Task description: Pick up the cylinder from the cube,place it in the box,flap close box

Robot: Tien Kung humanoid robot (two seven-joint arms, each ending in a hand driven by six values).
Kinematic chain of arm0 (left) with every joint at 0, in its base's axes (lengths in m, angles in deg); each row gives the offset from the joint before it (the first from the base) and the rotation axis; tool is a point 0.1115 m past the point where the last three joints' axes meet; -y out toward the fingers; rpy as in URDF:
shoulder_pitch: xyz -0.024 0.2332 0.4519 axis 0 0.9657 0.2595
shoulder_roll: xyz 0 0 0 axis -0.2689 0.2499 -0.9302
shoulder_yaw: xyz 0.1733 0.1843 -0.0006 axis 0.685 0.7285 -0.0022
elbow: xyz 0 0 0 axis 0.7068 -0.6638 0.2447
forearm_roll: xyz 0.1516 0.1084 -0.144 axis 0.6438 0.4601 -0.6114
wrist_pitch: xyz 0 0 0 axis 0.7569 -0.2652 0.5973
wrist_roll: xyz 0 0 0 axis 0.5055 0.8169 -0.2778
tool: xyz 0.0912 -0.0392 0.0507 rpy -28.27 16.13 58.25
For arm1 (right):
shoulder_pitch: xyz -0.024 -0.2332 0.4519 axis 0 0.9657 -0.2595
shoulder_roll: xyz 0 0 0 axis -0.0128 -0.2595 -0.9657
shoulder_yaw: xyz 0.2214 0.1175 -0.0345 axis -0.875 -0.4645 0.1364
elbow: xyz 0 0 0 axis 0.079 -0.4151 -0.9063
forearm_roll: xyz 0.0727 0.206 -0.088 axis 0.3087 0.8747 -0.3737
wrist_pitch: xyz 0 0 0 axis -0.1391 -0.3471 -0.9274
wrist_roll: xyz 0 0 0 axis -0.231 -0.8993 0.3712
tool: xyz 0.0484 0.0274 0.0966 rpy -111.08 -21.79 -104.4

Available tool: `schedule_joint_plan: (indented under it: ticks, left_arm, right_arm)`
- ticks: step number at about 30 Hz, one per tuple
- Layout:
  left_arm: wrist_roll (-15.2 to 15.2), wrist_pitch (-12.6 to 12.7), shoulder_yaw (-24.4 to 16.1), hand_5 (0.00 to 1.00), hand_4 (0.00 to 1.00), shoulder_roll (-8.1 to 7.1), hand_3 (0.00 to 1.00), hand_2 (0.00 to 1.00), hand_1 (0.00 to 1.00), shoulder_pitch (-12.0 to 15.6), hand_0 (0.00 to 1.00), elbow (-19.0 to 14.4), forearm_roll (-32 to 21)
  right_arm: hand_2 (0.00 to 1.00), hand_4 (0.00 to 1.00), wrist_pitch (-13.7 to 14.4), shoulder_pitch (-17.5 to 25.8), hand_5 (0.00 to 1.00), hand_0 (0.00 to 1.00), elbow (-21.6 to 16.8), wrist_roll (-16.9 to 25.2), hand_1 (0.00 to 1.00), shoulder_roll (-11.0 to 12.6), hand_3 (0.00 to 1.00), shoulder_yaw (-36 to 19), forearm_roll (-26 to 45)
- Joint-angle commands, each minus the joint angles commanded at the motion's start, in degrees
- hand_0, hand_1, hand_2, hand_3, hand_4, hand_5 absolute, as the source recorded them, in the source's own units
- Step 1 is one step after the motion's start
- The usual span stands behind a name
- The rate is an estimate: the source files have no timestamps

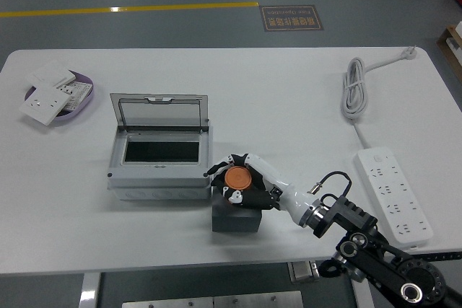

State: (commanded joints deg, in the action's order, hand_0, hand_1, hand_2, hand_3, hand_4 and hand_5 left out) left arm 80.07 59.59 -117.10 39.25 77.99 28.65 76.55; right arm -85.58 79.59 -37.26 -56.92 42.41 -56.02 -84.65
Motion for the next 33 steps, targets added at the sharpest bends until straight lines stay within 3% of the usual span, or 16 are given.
schedule_joint_plan:
  ticks: [4,5,13,16,17,22,33]
  left_arm:
    - [-0.05,0.02,0.01,0.002,0.002,-0.01,0.951,0.854,0.852,0.02,0.923,0.00,-0.01]
    - [-0.06,0.03,-0.02,0.002,0.002,-0.01,0.951,0.854,0.852,0.03,0.923,0.00,0.00]
    - [-0.22,0.08,-0.25,0.002,0.002,0.03,0.951,0.854,0.852,0.00,0.923,0.00,0.07]
    - [-0.21,0.12,-0.41,0.002,0.002,0.05,0.951,0.854,0.852,0.11,0.923,0.00,0.14]
    - [-0.17,0.14,-0.50,0.002,0.002,0.06,0.951,0.854,0.852,0.15,0.923,0.00,0.19]
    - [0.11,0.24,-1.05,0.002,0.002,0.13,0.951,0.854,0.852,0.41,0.923,0.00,0.48]
    - [0.63,0.40,-2.31,0.002,0.002,-0.24,0.951,0.854,0.852,0.57,0.923,0.00,1.32]
  right_arm:
    - [0.483,0.002,0.19,-0.01,0.002,0.589,0.08,0.00,0.525,-0.03,0.532,0.01,0.25]
    - [0.460,0.002,0.22,-0.01,0.002,0.520,0.09,-0.01,0.503,-0.04,0.503,0.03,0.35]
    - [0.435,0.002,0.96,-0.47,0.002,0.479,-0.77,0.45,0.471,0.08,0.456,-0.50,1.02]
    - [0.435,0.002,1.63,-1.64,0.002,0.479,-1.24,0.21,0.471,0.19,0.456,-0.96,0.76]
    - [0.430,0.002,2.03,-2.18,0.002,0.419,-1.37,0.02,0.444,0.23,0.375,-0.95,0.37]
    - [0.430,0.002,4.41,-6.51,0.002,0.419,-2.03,-1.46,0.444,-0.22,0.375,0.88,-1.31]
    - [0.422,0.002,10.86,-19.79,0.002,0.393,1.28,-8.67,0.410,-8.64,0.307,12.20,-6.13]
